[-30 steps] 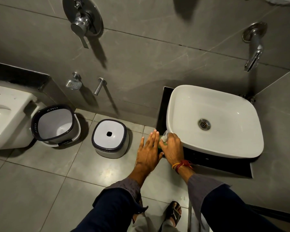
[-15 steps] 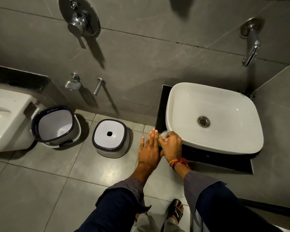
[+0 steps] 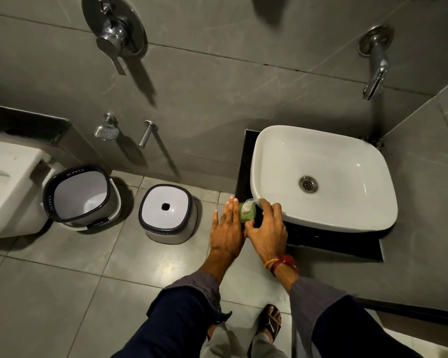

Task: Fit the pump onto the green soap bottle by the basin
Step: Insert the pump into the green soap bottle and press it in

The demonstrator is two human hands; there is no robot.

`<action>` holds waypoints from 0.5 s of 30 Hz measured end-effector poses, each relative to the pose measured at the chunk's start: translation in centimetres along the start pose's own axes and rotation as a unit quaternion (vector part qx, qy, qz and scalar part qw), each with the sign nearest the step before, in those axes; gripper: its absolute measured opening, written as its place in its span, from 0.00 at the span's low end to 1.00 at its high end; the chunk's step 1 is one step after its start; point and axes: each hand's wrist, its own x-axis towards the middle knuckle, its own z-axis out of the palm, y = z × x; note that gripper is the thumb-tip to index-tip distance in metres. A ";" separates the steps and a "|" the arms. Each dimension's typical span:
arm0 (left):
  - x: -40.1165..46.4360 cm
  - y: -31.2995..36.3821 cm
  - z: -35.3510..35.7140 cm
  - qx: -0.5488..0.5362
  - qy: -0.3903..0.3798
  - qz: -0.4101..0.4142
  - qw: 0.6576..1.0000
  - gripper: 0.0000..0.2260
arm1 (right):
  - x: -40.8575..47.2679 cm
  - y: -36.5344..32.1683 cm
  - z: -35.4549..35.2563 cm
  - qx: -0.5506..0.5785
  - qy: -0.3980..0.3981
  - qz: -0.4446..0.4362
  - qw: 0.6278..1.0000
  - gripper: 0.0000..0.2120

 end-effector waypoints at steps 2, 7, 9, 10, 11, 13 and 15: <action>0.0 0.0 0.1 -0.012 0.005 -0.001 1.000 0.34 | -0.6 0.2 -0.1 0.004 0.005 -0.007 1.000 0.22; 0.2 -0.3 0.4 0.003 0.004 0.001 1.000 0.36 | 0.2 -0.2 -0.4 0.010 -0.005 -0.014 1.000 0.26; 0.3 -0.3 0.5 0.004 -0.004 -0.001 1.000 0.37 | 0.9 -0.3 -0.8 -0.020 -0.033 -0.015 0.999 0.26; 0.3 -0.2 0.5 0.005 -0.005 -0.004 1.000 0.37 | 1.1 -0.4 -0.9 -0.035 -0.032 -0.019 0.999 0.23; 0.3 -0.1 0.5 0.006 -0.005 -0.006 1.000 0.37 | 1.0 -0.4 -1.0 -0.046 -0.025 -0.024 0.998 0.21; 0.3 0.0 0.3 0.003 -0.008 -0.006 1.000 0.36 | 0.6 -0.3 -0.9 -0.061 -0.014 -0.036 0.997 0.16; 0.1 0.1 0.2 0.011 -0.013 -0.002 1.000 0.35 | -0.3 -0.1 -0.7 -0.079 -0.012 -0.052 0.995 0.15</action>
